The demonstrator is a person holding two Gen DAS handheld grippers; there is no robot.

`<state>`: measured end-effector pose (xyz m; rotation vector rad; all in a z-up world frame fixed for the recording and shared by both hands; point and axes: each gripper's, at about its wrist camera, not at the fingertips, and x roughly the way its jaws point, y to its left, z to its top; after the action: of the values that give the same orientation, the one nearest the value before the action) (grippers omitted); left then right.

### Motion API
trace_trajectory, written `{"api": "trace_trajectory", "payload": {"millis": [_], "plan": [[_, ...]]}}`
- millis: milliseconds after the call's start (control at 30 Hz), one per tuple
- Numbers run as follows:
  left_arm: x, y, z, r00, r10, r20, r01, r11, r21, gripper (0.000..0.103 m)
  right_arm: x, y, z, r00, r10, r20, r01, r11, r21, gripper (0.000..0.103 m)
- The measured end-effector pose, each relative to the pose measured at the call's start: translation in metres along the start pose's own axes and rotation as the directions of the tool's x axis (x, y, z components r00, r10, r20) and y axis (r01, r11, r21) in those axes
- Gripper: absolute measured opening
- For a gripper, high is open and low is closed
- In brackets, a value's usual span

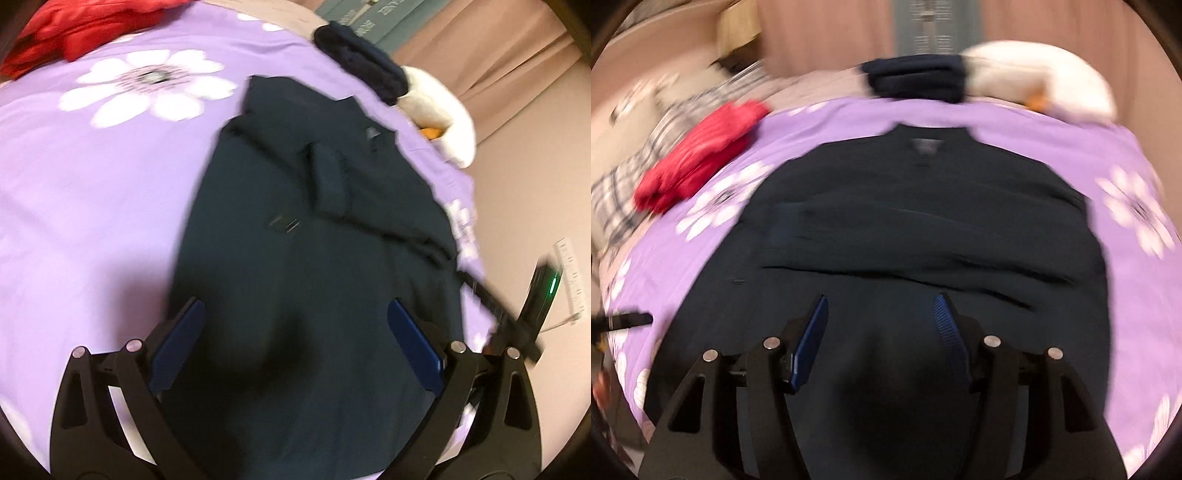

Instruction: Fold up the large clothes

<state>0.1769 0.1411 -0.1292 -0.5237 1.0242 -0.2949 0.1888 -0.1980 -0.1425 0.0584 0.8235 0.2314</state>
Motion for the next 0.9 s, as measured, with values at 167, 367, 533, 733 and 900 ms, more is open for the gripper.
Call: {"api": "trace_trajectory", "payload": {"millis": [167,367,533,733,900], "plan": [[0.051,-0.017,0.054,0.98,-0.195,-0.036,0.191,0.977,-0.097,0.1,-0.029,-0.064,-0.028,0.999,-0.02,0.032,0.014,0.986,0.168,0.063],[0.128,-0.01,0.1,0.985,-0.148,-0.083,0.126,0.966,-0.226,0.095,-0.037,-0.087,-0.052,0.998,0.017,0.059,-0.032,0.964,0.266,0.064],[0.163,-0.008,0.105,0.983,-0.115,-0.144,0.08,0.97,-0.23,0.088,-0.029,-0.089,-0.058,0.998,0.031,0.052,-0.044,0.963,0.265,0.064],[0.166,-0.01,0.109,0.989,-0.043,-0.141,0.014,0.978,-0.206,0.011,-0.013,-0.093,-0.062,0.999,0.035,0.033,-0.043,0.957,0.288,0.064],[0.127,-0.05,0.138,0.999,-0.053,-0.006,0.052,0.997,-0.061,0.009,-0.008,-0.098,-0.058,0.999,0.024,0.035,-0.033,0.957,0.289,0.064]]}}
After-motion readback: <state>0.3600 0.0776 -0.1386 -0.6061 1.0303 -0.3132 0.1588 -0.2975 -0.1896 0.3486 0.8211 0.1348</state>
